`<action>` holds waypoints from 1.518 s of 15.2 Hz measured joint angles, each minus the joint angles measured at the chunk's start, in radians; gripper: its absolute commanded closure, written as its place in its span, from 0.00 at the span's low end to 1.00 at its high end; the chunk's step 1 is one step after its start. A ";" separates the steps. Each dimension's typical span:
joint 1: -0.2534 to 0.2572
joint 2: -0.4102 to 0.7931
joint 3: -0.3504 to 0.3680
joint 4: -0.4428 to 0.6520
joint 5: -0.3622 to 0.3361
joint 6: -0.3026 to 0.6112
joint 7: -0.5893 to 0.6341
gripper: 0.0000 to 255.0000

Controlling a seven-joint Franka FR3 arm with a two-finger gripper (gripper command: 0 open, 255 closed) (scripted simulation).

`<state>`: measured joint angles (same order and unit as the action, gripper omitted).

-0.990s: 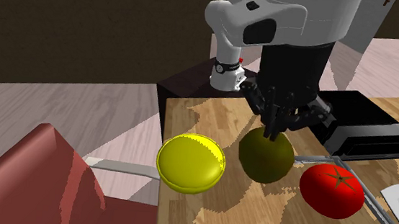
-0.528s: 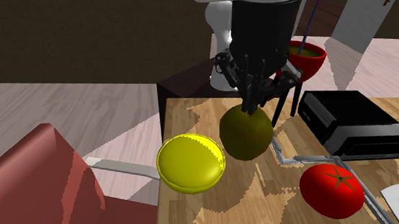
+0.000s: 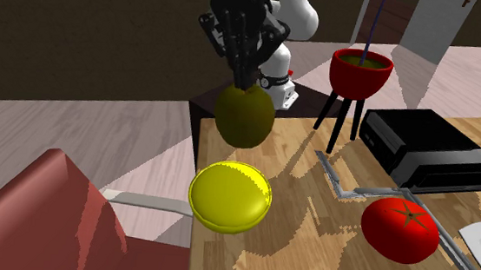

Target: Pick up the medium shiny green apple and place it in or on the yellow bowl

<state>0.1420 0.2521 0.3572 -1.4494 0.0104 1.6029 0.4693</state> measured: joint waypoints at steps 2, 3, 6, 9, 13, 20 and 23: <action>-0.015 -0.009 -0.008 -0.011 0.003 0.002 -0.023 1.00; -0.018 -0.009 -0.009 -0.020 0.003 0.010 -0.028 1.00; -0.023 -0.016 -0.011 -0.069 0.006 0.051 -0.036 1.00; -0.023 -0.015 -0.012 -0.109 0.005 0.092 -0.037 1.00; -0.024 -0.011 -0.013 -0.155 0.004 0.141 -0.040 1.00; -0.027 -0.001 -0.016 -0.237 0.001 0.233 -0.046 1.00; -0.026 0.007 -0.017 -0.268 -0.001 0.271 -0.047 1.00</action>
<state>0.1157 0.2588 0.3406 -1.7175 0.0093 1.8740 0.4223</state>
